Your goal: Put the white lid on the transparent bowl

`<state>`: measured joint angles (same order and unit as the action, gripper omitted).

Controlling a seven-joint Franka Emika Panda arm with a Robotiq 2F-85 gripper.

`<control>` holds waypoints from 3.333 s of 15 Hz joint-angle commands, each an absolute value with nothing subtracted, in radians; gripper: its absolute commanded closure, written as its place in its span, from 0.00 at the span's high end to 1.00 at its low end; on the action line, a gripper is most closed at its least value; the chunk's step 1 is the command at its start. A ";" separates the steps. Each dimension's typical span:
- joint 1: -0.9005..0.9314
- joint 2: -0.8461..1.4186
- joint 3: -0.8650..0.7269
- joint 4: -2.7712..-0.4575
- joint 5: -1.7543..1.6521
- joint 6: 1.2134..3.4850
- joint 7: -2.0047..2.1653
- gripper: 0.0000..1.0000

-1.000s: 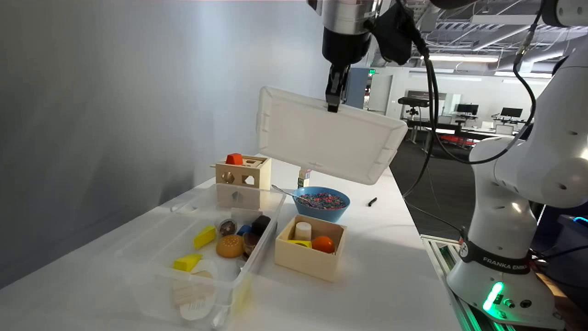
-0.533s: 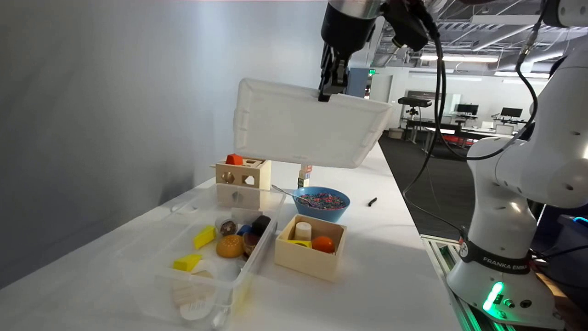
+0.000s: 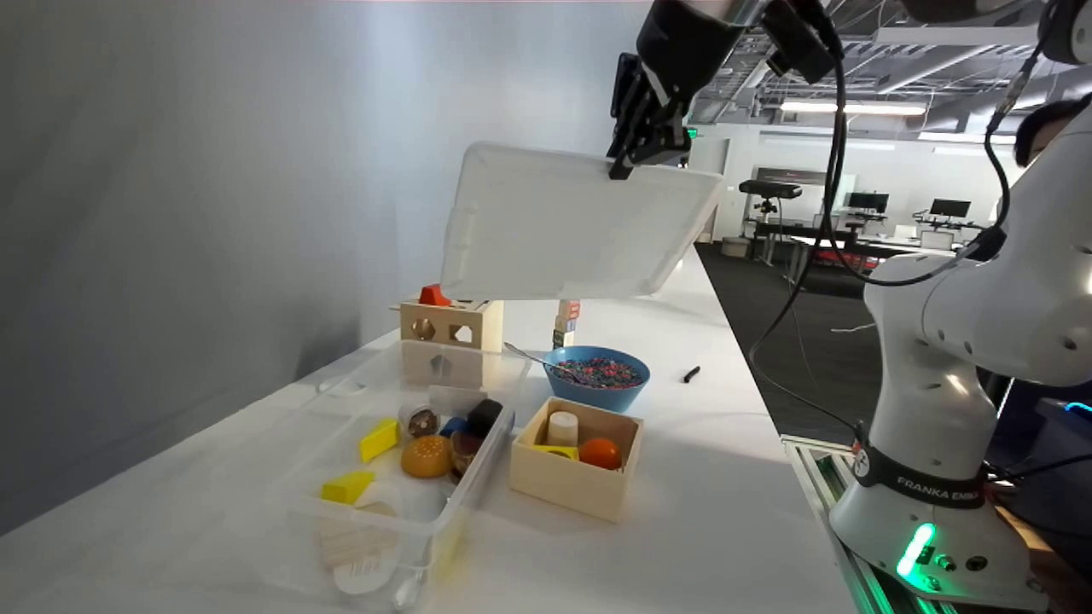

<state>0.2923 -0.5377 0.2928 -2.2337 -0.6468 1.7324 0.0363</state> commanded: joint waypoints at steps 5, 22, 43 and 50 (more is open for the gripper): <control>0.321 -0.548 0.307 -2.277 -0.738 1.875 -0.096 0.04; 0.328 -0.511 0.346 -2.340 -0.952 2.257 0.003 0.04; 0.324 -0.458 0.339 -2.472 -1.360 2.441 0.313 0.04; 0.331 -0.464 0.282 -2.525 -1.597 2.596 0.389 0.04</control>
<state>0.3242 -0.4489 0.3107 -2.4976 -1.5452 2.5775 0.3635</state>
